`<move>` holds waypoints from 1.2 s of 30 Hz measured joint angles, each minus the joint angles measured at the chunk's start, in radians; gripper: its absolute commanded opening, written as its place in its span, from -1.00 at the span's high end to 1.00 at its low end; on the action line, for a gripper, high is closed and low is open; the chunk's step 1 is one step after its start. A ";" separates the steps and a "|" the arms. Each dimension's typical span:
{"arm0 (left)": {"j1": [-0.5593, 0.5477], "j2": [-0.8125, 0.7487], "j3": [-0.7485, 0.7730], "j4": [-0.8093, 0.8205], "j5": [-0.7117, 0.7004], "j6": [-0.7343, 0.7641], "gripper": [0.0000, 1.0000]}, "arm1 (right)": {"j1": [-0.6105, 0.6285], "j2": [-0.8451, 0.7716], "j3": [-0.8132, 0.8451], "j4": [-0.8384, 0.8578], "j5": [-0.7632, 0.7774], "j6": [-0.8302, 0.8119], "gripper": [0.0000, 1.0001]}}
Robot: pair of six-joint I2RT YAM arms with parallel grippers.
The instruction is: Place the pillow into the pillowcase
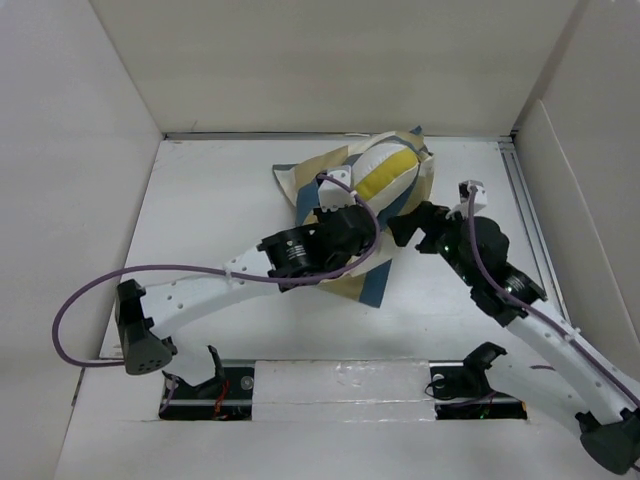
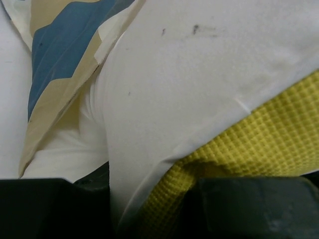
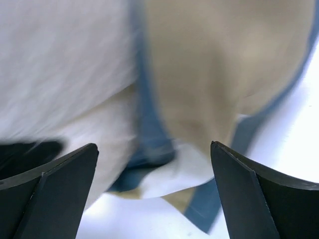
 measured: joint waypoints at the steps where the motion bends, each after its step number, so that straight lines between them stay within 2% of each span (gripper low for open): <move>1: 0.000 0.020 0.014 0.009 0.000 -0.003 1.00 | 0.039 -0.040 -0.017 0.000 0.036 0.016 -0.99; 3: 0.000 0.066 0.052 0.021 -0.002 -0.007 1.00 | 0.094 -0.098 -0.053 0.007 0.068 0.037 -0.99; 7: 0.000 0.175 0.167 0.035 0.002 -0.011 1.00 | 0.144 -0.082 -0.071 0.019 0.121 0.060 -0.67; 8: 0.001 0.192 0.187 0.036 0.004 -0.011 1.00 | 0.152 -0.050 -0.070 0.024 0.144 0.064 -0.46; 10: 0.003 0.216 0.212 0.027 0.003 -0.009 1.00 | 0.161 0.016 -0.068 0.043 0.196 0.076 -0.21; 11: 0.007 0.224 0.220 0.021 0.003 -0.008 1.00 | 0.163 0.044 -0.067 0.052 0.218 0.079 0.02; 12: 0.011 0.231 0.225 0.018 0.004 -0.006 1.00 | 0.163 0.064 -0.067 0.053 0.240 0.079 0.05; 20: 0.013 0.238 0.281 0.026 0.009 -0.006 1.00 | 0.161 0.124 -0.067 0.037 0.344 0.084 0.03; 21: 0.014 0.238 0.282 0.027 0.011 -0.006 1.00 | 0.161 0.127 -0.067 0.041 0.352 0.086 -0.07; 24: 0.021 0.238 0.282 0.027 0.020 -0.006 1.00 | 0.161 0.143 -0.068 0.066 0.363 0.090 -0.15; 25: 0.024 0.238 0.282 0.027 0.023 -0.006 1.00 | 0.161 0.150 -0.068 0.075 0.367 0.093 -0.43; 27: 0.024 0.238 0.282 0.027 0.027 -0.006 1.00 | 0.161 0.168 -0.068 0.095 0.377 0.094 -0.60; 29: 0.027 0.238 0.282 0.027 0.027 -0.002 1.00 | 0.161 0.190 -0.068 0.109 0.391 0.093 -0.67; 31: 0.032 0.238 0.282 0.027 0.026 0.001 1.00 | 0.161 0.227 -0.068 0.141 0.410 0.093 -0.67; 34: 0.038 0.238 0.282 0.027 0.027 0.005 1.00 | 0.161 0.306 -0.069 0.198 0.451 0.101 -0.57; 36: 0.038 0.237 0.282 0.027 0.027 0.007 1.00 | 0.159 0.359 -0.076 0.238 0.473 0.112 -0.27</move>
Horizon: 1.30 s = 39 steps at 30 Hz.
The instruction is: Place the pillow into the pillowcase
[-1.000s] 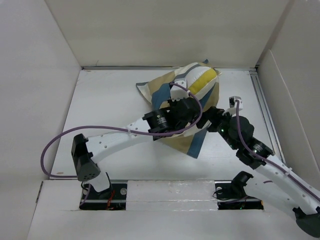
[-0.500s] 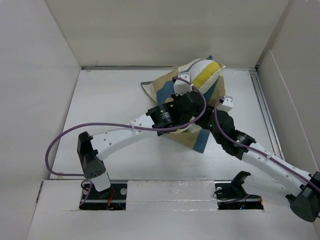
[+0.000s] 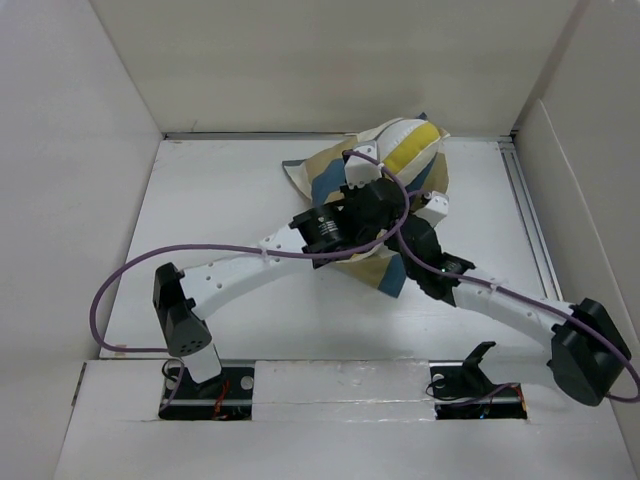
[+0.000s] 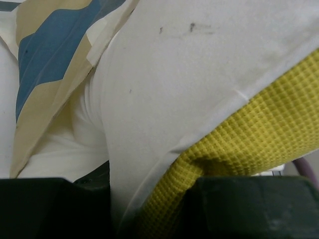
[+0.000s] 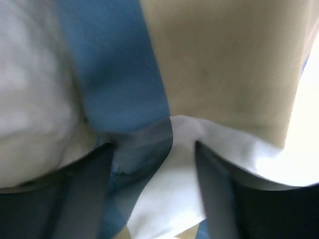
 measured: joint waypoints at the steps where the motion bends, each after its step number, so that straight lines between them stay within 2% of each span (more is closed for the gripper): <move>1: 0.000 -0.001 0.000 0.000 0.005 0.000 1.00 | -0.005 0.021 -0.010 0.031 0.007 0.008 -0.12; 2: 0.000 -0.003 0.000 0.000 0.009 0.000 1.00 | -0.006 0.039 -0.021 0.060 0.019 0.013 0.00; 4: -0.002 -0.012 -0.002 0.000 0.019 0.000 1.00 | -0.013 0.066 -0.041 0.108 0.036 0.026 0.11; 5: -0.001 -0.019 -0.003 -0.001 0.024 0.000 1.00 | -0.020 0.076 -0.047 0.126 0.044 0.031 0.25; 7: 0.000 -0.045 -0.021 0.003 0.033 -0.001 1.00 | -0.027 0.083 -0.049 0.147 0.055 0.034 0.79; 8: 0.002 -0.060 -0.035 0.005 0.035 -0.002 1.00 | -0.031 0.080 -0.049 0.165 0.063 0.041 0.92; 9: 0.007 -0.076 -0.049 0.009 0.038 -0.002 1.00 | -0.032 0.076 -0.050 0.174 0.063 0.034 0.96; 12: 0.023 -0.115 -0.095 0.030 0.054 -0.008 1.00 | -0.032 0.026 -0.056 0.189 0.046 0.026 0.90; 14: 0.040 -0.125 -0.111 0.047 0.061 -0.013 1.00 | -0.032 -0.042 -0.073 0.200 0.003 0.012 0.77; 16: 0.053 -0.125 -0.121 0.061 0.063 -0.019 1.00 | -0.032 -0.138 -0.108 0.206 -0.058 -0.007 0.77; 18: 0.063 -0.117 -0.127 0.069 0.060 -0.026 1.00 | -0.034 -0.243 -0.151 0.214 -0.126 -0.022 1.00; 21: 0.071 -0.094 -0.127 0.088 0.056 -0.042 1.00 | -0.056 -0.383 -0.204 0.196 -0.244 -0.037 1.00; 25: 0.071 -0.061 -0.127 0.115 0.063 -0.058 1.00 | -0.090 -0.481 -0.234 0.127 -0.370 -0.059 1.00; 29: 0.071 -0.015 -0.122 0.133 0.082 -0.066 1.00 | -0.098 -0.522 -0.244 0.075 -0.460 -0.080 1.00; 35: 0.076 0.112 -0.067 0.143 0.085 -0.067 1.00 | -0.101 -0.528 -0.227 0.110 -0.807 -0.138 1.00; 39: 0.076 0.166 -0.062 0.135 0.072 -0.084 1.00 | -0.111 -0.518 -0.216 0.094 -0.915 -0.184 1.00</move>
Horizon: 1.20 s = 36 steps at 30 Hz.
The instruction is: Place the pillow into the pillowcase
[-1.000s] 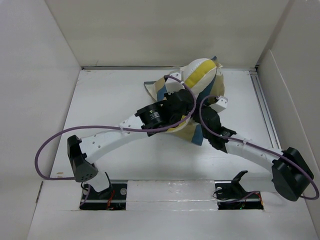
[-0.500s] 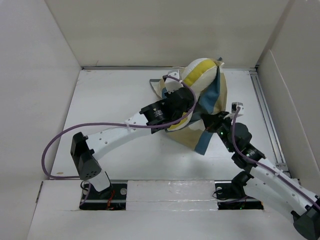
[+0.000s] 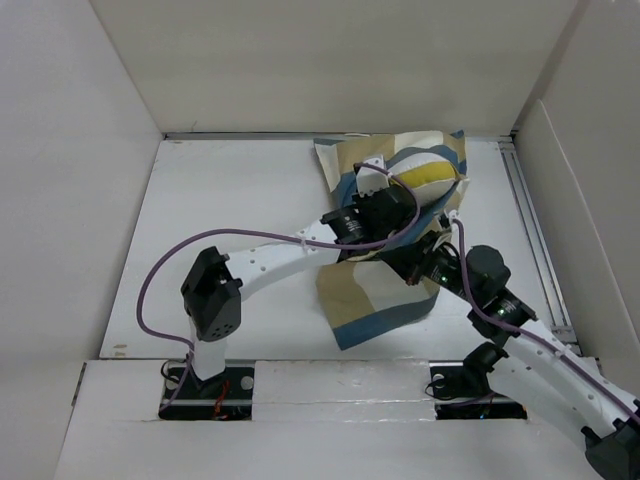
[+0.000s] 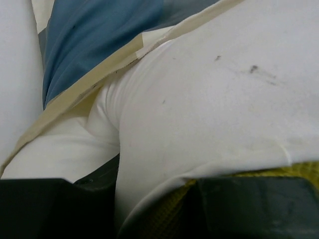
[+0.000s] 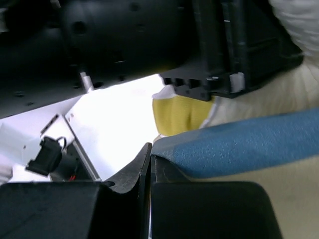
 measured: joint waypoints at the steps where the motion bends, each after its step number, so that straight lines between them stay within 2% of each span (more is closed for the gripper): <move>1: 0.000 0.008 0.000 0.000 -0.001 -0.003 1.00 | -0.003 -0.006 0.000 -0.010 -0.014 -0.007 1.00; 6: -0.019 0.045 -0.018 0.030 -0.021 -0.037 1.00 | -0.020 -0.069 0.000 -0.071 -0.066 -0.024 1.00; 11: -0.045 0.177 -0.018 0.072 0.002 -0.092 1.00 | -0.026 -0.188 -0.001 -0.191 -0.061 -0.020 1.00; 15: -0.051 0.277 -0.016 0.094 0.050 -0.127 1.00 | -0.026 -0.297 -0.031 -0.341 -0.040 -0.005 1.00; 20: -0.064 0.333 -0.051 0.140 0.122 -0.166 1.00 | -0.026 -0.391 -0.013 -0.443 0.043 -0.008 1.00; 28: -0.045 0.298 -0.216 0.355 0.240 -0.240 1.00 | -0.025 -0.414 0.129 -0.672 0.169 -0.045 1.00; 36: -0.037 0.339 -0.223 0.454 0.359 -0.298 1.00 | -0.025 -0.394 0.314 -0.849 0.211 -0.061 1.00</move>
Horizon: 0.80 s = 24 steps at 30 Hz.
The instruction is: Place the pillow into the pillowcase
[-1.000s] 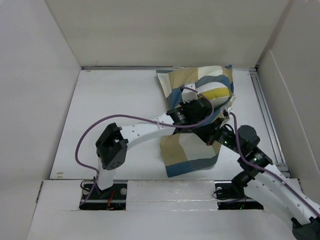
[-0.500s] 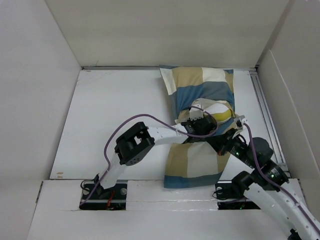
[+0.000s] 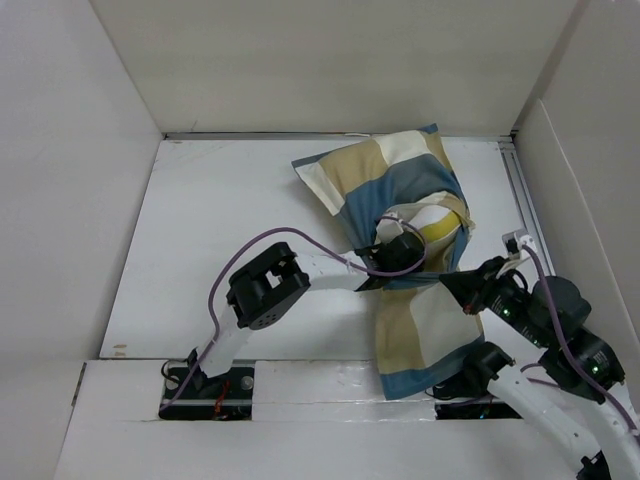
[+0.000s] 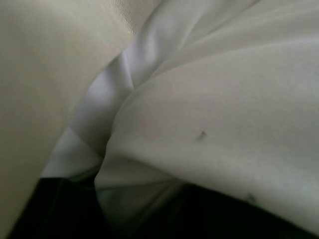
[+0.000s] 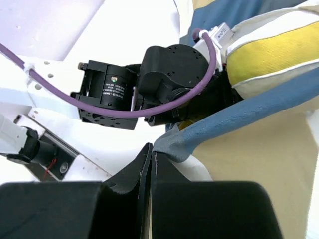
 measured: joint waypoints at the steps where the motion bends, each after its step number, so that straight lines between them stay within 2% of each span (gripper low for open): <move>1: 0.000 0.001 -0.003 0.013 0.014 -0.007 1.00 | 0.000 0.010 0.028 -0.026 0.005 -0.005 1.00; 7: 0.000 -0.009 -0.048 0.079 0.045 -0.039 1.00 | 0.002 0.089 0.138 -0.124 0.023 -0.041 1.00; 8: 0.000 -0.023 -0.073 0.100 0.047 -0.042 0.95 | 0.002 0.105 0.143 -0.123 0.024 -0.042 1.00; 9: 0.000 -0.064 -0.114 0.124 0.047 -0.044 0.79 | 0.002 0.116 0.143 -0.120 0.024 -0.045 1.00; 10: 0.000 -0.100 -0.163 0.134 0.045 -0.045 0.26 | 0.003 0.122 0.143 -0.120 0.023 -0.045 1.00; 13: 0.000 -0.246 -0.290 0.091 0.020 -0.045 -0.44 | 0.011 0.112 0.101 -0.072 0.024 -0.045 1.00; 15: -0.002 -0.358 -0.339 -0.012 -0.026 -0.044 -0.98 | 0.016 0.087 0.037 -0.029 0.024 -0.044 1.00; 20: -0.002 -0.584 -0.324 -0.275 -0.146 0.000 -0.98 | 0.021 0.046 -0.084 0.120 -0.002 -0.032 1.00; 24: 0.005 -0.713 -0.304 -0.378 -0.183 0.079 -0.98 | 0.021 0.026 -0.137 0.217 -0.044 -0.035 1.00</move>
